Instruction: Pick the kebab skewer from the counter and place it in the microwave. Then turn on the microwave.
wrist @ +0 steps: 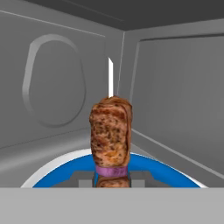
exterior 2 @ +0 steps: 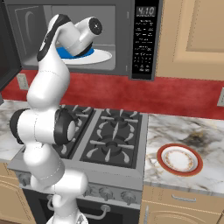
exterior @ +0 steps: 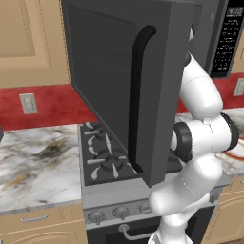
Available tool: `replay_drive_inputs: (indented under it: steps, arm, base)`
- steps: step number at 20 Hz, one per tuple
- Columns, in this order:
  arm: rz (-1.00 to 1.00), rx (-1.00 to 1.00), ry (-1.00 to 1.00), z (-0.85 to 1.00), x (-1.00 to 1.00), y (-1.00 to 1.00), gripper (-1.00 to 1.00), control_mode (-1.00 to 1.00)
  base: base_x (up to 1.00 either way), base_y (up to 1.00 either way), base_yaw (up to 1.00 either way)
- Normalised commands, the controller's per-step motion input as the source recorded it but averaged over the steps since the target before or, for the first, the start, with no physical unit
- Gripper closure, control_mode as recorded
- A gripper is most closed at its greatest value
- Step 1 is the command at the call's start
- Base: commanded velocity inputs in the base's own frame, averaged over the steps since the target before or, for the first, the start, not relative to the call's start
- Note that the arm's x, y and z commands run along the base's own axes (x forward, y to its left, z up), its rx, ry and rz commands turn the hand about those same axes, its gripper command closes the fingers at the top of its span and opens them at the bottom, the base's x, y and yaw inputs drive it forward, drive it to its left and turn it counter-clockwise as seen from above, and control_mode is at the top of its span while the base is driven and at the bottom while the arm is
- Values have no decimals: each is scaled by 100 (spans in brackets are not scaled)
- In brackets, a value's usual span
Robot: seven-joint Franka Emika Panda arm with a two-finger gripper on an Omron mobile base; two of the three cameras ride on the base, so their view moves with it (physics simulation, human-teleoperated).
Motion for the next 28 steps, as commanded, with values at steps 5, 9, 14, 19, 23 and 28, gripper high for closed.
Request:
replay_drive_inputs:
  steps: [5, 9, 14, 19, 23, 28]
  arm:
    - [0, 0, -1, -1, 15, 1, 100, -100]
    - [0, 0, 0, -7, 12, 1, 100, -100]
    - [0, 0, 0, -5, 14, 0, 100, -100]
    - [0, 0, -1, -3, 15, 0, 100, -100]
    - [0, 0, -1, 0, 13, 1, 100, -100]
    - [0, 0, 0, -2, 5, 0, 100, -100]
  base:
    - [0, 0, 0]
    - [0, 0, 0]
    - [0, 0, 0]
    - [0, 0, 0]
    - [0, 0, 0]
    - [0, 0, 0]
